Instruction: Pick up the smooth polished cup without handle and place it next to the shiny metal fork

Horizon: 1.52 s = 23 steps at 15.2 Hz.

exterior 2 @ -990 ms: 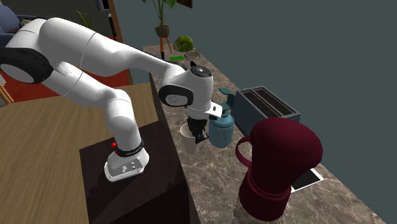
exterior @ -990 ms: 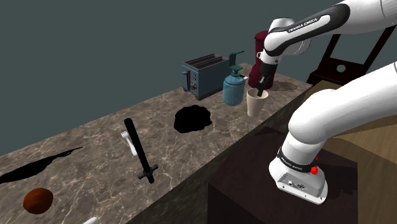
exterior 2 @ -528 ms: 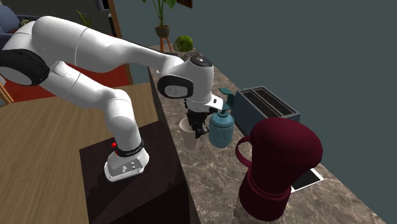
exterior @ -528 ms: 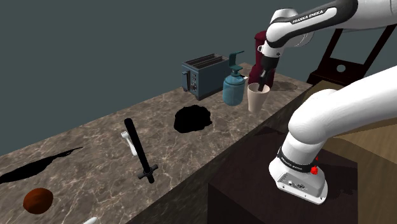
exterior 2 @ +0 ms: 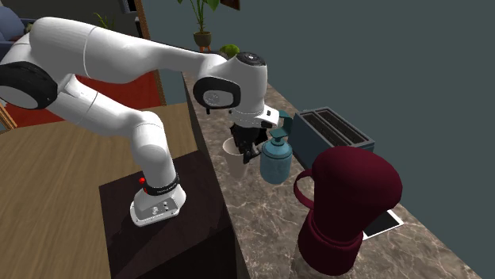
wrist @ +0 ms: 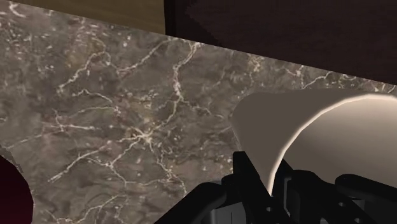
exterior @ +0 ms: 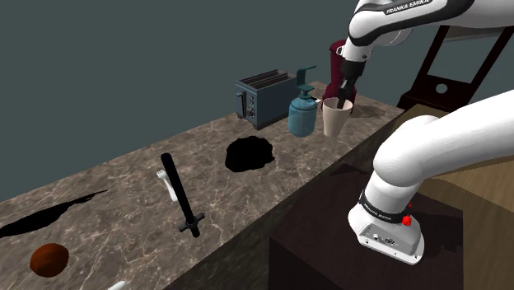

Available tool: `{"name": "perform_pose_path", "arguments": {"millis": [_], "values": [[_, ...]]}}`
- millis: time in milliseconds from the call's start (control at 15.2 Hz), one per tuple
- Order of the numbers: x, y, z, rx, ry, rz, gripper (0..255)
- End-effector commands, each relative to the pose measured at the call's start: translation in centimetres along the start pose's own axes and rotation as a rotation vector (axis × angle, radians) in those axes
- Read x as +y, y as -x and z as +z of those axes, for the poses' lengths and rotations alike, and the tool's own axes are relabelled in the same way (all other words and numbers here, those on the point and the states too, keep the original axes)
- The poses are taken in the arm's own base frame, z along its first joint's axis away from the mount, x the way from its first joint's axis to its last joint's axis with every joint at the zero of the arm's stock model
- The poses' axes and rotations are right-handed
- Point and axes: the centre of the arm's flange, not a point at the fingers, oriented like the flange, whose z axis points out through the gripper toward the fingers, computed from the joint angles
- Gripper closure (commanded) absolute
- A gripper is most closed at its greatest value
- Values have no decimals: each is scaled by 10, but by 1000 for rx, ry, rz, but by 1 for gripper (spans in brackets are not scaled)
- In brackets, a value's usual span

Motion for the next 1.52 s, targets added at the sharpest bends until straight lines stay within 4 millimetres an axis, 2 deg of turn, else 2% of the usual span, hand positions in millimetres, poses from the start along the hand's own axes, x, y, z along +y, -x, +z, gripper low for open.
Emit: {"name": "perform_pose_path", "arguments": {"millis": [0,1452], "values": [[-1,0,-10,0,0,0,255],[-15,-3,-125,0,0,0,255]]}}
